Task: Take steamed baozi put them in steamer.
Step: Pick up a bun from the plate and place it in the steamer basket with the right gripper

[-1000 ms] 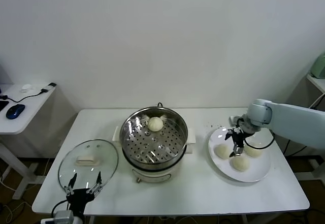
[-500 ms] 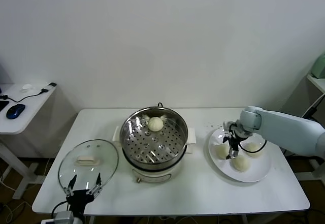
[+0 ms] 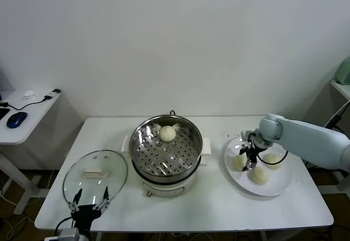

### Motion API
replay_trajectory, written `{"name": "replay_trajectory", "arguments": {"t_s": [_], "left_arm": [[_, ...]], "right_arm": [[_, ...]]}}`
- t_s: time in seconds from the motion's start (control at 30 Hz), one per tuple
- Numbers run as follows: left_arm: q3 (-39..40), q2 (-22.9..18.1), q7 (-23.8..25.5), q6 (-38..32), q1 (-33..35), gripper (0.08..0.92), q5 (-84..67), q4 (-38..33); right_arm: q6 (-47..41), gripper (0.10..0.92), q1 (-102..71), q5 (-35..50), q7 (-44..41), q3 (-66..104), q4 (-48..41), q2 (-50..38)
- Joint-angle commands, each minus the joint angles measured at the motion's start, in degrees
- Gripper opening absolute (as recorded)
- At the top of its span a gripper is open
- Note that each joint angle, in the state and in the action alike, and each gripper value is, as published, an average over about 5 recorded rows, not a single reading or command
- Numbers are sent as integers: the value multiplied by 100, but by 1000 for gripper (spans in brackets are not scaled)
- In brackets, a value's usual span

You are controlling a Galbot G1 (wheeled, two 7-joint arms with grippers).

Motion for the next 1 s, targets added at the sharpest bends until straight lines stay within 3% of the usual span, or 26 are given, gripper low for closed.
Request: {"name": "replay_trajectory", "arguments": {"t_s": [0.03, 0.33, 0.6, 0.8, 1.0], "left_arm": [[-4, -1, 0, -1, 8, 823, 4, -29], [9, 26, -4, 18, 11, 823, 3, -87], [46, 57, -1, 67, -14, 823, -9, -130], [69, 64, 13, 121, -48, 823, -20, -184], [63, 67, 19, 133, -56, 823, -19, -213]], "right_arm": [[149, 713, 1436, 541, -265, -582, 539, -279], [-39, 715, 4147, 2581, -408, -1998, 1486, 357], [-711, 715, 4701, 4167, 589, -1833, 2595, 1718], [-1203, 715, 4070, 4654, 1245, -1604, 2616, 2843], [-1733, 713, 3128, 4569, 1959, -1499, 2173, 3314]]}}
